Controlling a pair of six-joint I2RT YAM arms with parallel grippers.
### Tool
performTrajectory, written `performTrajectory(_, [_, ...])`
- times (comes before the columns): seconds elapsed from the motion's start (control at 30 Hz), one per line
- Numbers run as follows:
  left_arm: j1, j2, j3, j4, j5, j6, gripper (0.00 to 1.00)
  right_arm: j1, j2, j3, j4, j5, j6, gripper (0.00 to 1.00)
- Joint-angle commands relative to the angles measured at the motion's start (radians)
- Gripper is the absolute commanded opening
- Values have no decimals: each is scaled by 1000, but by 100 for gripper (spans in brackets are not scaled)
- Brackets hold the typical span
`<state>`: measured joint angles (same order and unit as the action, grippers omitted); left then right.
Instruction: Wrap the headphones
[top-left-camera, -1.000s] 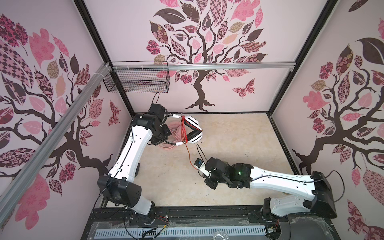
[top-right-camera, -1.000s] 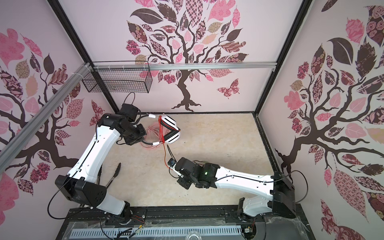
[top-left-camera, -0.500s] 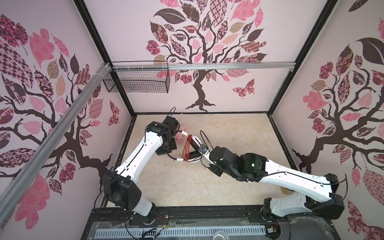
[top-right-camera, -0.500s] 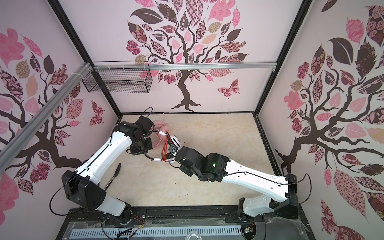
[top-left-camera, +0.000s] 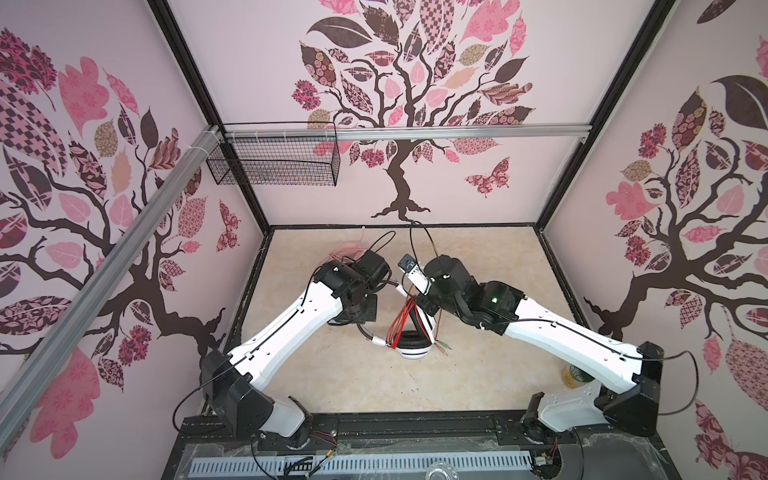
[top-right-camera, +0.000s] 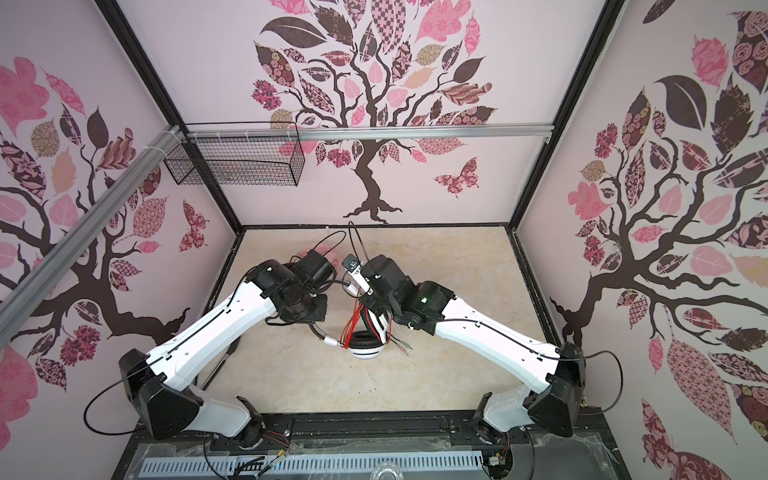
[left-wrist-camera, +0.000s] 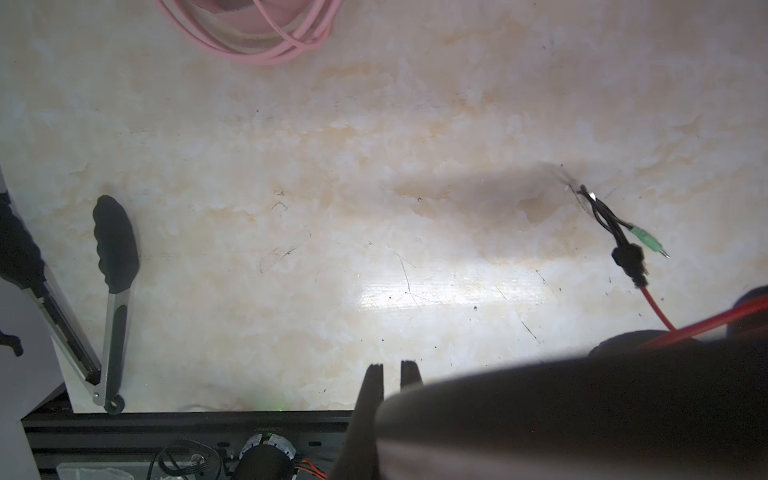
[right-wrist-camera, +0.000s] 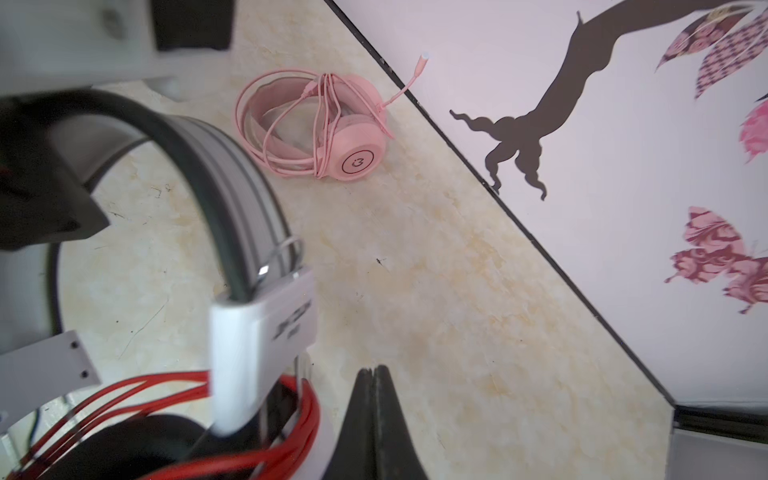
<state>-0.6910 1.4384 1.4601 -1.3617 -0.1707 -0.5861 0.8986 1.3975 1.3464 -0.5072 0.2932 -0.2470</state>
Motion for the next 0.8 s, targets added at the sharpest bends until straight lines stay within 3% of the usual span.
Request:
performTrajectory(0.0, [-7,-73,-34,54,65,20,0,-88,-6,-27,118,-157,9,0])
performTrajectory(0.03, [-8,-90,-43,63,72,22,0,-112,-12,-45,139,-187,20,0])
performTrajectory(0.13, [-7,-127,-48,76,92,20,0,-175,-20,-92,187,-283,62,13])
performTrajectory(0.33, [-7,-154,-15,63,121,24,0,-235,-8,-157,247,-407,131,19])
performTrajectory(0.4, [-8,-151,-1,52,116,29,0,-239,-9,-177,267,-416,149,33])
performTrajectory(0.57, [-8,-153,46,21,120,35,0,-284,10,-224,310,-542,203,57])
performTrajectory(0.77, [23,-139,174,-47,120,9,0,-350,-32,-402,512,-798,352,69])
